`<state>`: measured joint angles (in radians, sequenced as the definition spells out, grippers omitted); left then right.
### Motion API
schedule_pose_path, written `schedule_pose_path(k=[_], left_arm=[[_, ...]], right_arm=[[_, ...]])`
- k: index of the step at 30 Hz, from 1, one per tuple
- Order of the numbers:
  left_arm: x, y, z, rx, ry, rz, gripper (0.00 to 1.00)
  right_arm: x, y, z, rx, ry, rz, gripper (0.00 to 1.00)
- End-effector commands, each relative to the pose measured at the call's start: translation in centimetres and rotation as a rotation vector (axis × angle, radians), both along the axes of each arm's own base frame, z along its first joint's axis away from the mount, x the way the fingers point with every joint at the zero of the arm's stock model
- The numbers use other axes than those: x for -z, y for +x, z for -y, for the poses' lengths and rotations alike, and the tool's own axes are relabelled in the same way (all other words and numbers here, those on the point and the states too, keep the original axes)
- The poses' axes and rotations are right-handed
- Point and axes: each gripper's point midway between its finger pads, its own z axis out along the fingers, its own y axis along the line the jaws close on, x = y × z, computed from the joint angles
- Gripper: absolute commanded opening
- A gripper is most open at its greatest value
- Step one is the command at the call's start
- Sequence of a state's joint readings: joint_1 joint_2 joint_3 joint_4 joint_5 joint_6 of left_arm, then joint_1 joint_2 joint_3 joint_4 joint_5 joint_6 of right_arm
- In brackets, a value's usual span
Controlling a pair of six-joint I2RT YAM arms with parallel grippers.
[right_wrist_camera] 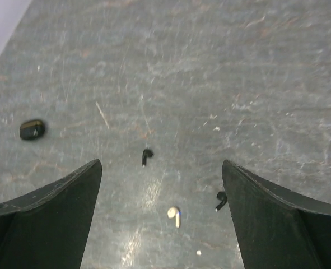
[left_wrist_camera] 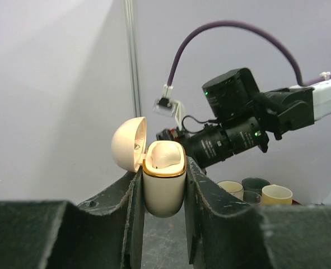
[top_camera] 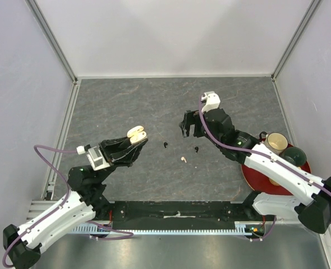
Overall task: Insert the wireless bluetooth earbuds into the charging case
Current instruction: Pick up the earbud from the center of the board.
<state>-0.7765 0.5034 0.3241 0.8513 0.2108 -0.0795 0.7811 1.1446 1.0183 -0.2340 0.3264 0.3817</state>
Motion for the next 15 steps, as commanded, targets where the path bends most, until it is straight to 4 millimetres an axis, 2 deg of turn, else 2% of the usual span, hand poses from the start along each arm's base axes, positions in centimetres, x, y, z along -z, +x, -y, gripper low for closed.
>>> schedule_pose_path(k=[1,9,15], left_arm=[[-0.3,-0.4,-0.7,-0.029,0.001,0.044,0.02],[0.1,-0.4,-1.6,-0.054,-0.024,0.025,0.02],[0.0,-0.6,-2.0,-0.051,-0.04,0.011,0.02]], right_arm=[[2.0,-1.1,-1.9,-0.108,-0.005,-0.082,0.95],[5.8,-1.0,-2.6,-0.15,-0.104,-0.163,0.95],[10.0,-1.6,-3.3,-0.205,-0.19,-0.284,0.91]])
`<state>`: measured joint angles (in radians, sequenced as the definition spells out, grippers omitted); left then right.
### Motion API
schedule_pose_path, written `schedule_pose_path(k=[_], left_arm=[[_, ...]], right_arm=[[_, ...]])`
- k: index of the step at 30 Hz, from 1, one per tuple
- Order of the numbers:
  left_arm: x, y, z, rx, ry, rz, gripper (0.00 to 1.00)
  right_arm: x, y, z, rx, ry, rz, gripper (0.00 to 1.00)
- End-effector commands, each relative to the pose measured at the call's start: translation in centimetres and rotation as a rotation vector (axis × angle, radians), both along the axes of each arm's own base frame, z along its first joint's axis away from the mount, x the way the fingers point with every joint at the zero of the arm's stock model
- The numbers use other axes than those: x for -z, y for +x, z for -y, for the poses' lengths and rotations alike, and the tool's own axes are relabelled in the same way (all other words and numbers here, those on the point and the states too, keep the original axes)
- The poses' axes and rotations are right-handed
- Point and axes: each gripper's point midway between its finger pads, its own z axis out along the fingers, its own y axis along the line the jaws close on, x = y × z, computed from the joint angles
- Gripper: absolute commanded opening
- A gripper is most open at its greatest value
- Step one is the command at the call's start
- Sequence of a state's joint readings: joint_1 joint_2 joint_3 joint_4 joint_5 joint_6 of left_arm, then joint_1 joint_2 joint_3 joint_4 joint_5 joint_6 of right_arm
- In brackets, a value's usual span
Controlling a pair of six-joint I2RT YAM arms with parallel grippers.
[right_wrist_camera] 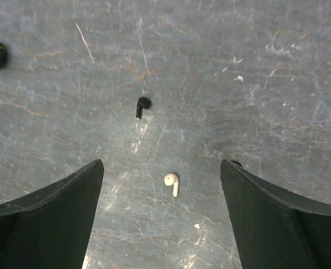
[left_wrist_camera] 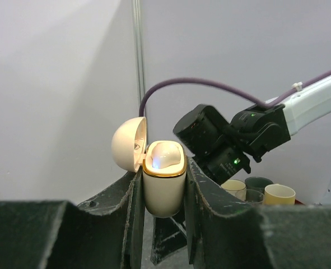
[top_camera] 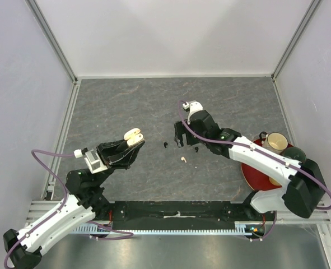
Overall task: Insert the wireless bluetooth earbuds into the charging case
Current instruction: Pick up the earbud from the center of the board.
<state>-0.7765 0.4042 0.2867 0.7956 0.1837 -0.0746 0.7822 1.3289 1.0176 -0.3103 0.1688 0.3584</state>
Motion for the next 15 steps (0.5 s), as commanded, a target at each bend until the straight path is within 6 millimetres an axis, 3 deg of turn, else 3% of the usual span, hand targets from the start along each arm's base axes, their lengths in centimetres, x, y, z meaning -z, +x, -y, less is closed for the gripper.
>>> schedule_pose_path(k=[1,11,15], left_arm=[[-0.6,-0.1,-0.7,-0.024,-0.028,0.013,0.02],[-0.6,-0.1,-0.8,-0.021,-0.039,-0.002,0.02],[-0.4,0.0,-0.8,-0.022,-0.039,-0.006,0.02]], right_arm=[[2.0,-0.6,-0.7,-0.06,-0.049,-0.07,0.9],[8.6,-2.6,-0.8,-0.139,-0.169,-0.243,0.64],[10.5,-3.3,-1.0,-0.192,-0.218,-0.276,0.6]])
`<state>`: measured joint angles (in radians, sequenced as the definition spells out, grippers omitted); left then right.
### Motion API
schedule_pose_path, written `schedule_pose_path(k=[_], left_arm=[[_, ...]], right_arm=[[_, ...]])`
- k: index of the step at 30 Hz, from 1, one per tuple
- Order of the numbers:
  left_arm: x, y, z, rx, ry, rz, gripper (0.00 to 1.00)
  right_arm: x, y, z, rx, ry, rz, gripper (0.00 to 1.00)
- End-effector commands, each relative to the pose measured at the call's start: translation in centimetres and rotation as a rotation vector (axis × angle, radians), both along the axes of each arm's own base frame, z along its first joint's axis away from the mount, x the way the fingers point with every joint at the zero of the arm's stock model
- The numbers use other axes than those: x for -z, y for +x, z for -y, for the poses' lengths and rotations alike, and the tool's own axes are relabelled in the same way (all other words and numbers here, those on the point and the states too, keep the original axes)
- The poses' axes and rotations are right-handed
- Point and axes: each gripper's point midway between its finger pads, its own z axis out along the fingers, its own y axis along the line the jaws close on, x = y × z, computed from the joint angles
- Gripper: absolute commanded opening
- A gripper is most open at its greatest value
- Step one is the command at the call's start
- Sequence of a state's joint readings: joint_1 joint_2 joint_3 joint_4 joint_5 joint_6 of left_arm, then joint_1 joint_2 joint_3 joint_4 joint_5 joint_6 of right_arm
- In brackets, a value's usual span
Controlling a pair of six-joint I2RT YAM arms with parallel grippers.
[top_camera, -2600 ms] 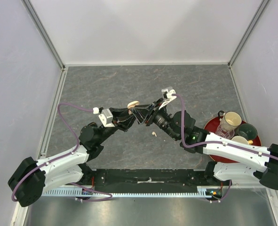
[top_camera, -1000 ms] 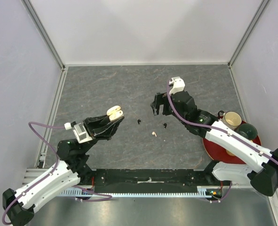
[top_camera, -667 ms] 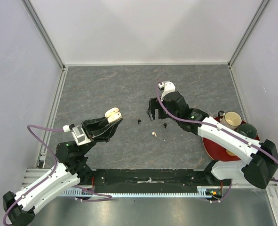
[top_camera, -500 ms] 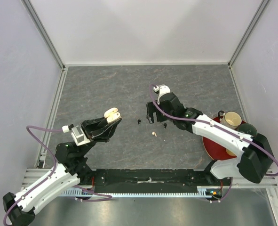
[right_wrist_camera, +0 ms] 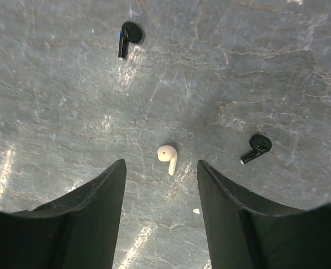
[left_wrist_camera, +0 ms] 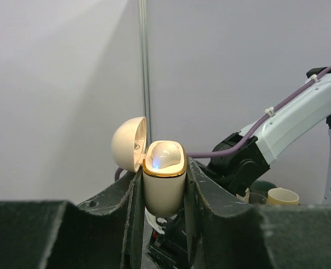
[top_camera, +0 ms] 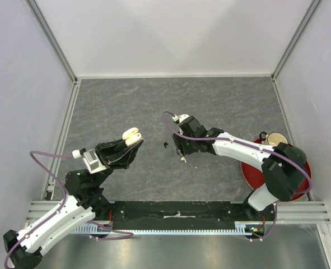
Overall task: Insert the wireless bluetooth earbuds into the charging case
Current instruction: Pick up the earbud from the center of the board.
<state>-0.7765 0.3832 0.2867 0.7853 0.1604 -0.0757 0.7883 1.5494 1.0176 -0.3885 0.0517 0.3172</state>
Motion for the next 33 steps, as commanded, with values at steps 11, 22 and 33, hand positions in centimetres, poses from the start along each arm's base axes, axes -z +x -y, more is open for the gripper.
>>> schedule_pose_path(k=[11,22,33], left_arm=[[-0.1,0.2,-0.2,-0.008,-0.019,-0.009,0.02],[0.0,0.4,-0.2,-0.015,-0.019,-0.014,0.02],[0.4,0.6,0.1,-0.013,-0.015,-0.026,0.02]], right_arm=[[4.6,-1.4,-0.4,-0.142,-0.166,-0.047,0.54],[5.9,-0.6,-0.4,-0.151,-0.21,-0.037,0.53],[6.2,-0.6,-0.7,-0.161,-0.201,-0.042,0.5]])
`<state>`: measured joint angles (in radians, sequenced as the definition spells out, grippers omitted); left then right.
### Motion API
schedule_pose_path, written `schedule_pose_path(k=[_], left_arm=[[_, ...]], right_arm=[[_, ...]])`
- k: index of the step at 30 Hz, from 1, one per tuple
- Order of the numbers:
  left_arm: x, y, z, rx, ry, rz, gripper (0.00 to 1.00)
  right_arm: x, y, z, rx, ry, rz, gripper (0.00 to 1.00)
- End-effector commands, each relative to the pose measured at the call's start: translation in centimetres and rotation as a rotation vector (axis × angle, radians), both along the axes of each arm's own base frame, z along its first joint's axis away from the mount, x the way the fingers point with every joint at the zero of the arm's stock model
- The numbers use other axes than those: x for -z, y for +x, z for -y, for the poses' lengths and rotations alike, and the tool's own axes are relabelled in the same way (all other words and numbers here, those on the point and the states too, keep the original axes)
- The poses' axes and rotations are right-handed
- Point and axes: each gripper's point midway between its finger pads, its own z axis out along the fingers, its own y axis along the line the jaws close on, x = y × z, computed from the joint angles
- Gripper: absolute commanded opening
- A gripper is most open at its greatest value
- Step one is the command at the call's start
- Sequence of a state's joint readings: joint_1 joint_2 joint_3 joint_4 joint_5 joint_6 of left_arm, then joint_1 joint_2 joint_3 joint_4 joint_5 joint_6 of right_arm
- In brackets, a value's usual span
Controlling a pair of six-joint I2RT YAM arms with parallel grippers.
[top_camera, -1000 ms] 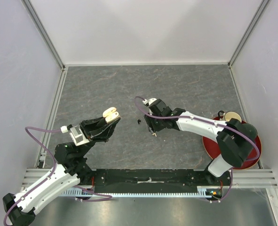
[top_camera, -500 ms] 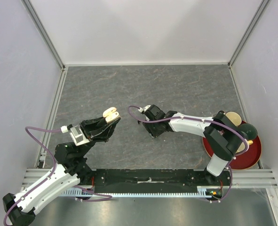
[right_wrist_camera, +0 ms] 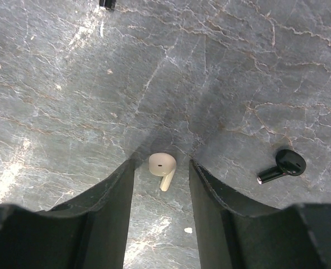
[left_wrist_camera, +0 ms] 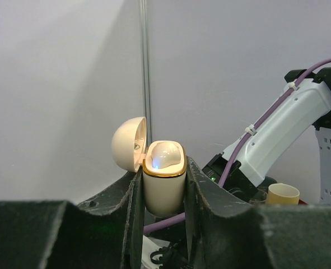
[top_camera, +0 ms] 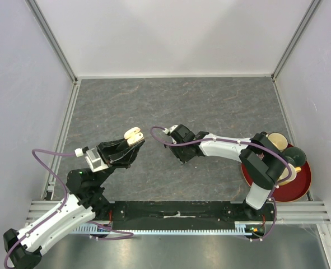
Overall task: Insert the wireless bluetooth earbuds into the charging case
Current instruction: Pick up the earbud from the center of the board.
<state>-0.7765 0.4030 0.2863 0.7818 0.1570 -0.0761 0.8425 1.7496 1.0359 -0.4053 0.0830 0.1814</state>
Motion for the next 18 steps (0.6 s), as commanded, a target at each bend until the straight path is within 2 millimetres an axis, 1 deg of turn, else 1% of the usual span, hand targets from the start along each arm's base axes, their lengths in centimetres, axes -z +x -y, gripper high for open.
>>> schedule_pose_path(k=[1,3,5,10,16,18], left_arm=[[-0.13,0.16,-0.31,-0.011,-0.031,-0.006,0.02],[-0.13,0.21,-0.37,-0.014,-0.034,-0.007,0.02],[-0.1,0.26,-0.39,-0.018,-0.032,-0.006,0.02],[-0.04,0.3,-0.44,-0.022,-0.031,-0.007,0.02],[0.1,0.42,-0.25,-0.02,-0.024,-0.01,0.02],[0.11,0.38,-0.21,-0.019,-0.022,-0.009,0.02]], right_arm=[[-0.33,0.96,-0.85,-0.007,0.013,0.033,0.45],[0.01,1.04,-0.76,-0.007,0.002,0.032,0.43],[0.21,1.09,-0.77,-0.007,-0.004,0.029,0.43],[0.24,1.2,-0.9,0.002,0.006,0.033,0.4],[0.51,1.17,-0.52,0.016,-0.01,0.034,0.35],[0.31,1.16,-0.43,0.019,-0.008,0.038,0.34]])
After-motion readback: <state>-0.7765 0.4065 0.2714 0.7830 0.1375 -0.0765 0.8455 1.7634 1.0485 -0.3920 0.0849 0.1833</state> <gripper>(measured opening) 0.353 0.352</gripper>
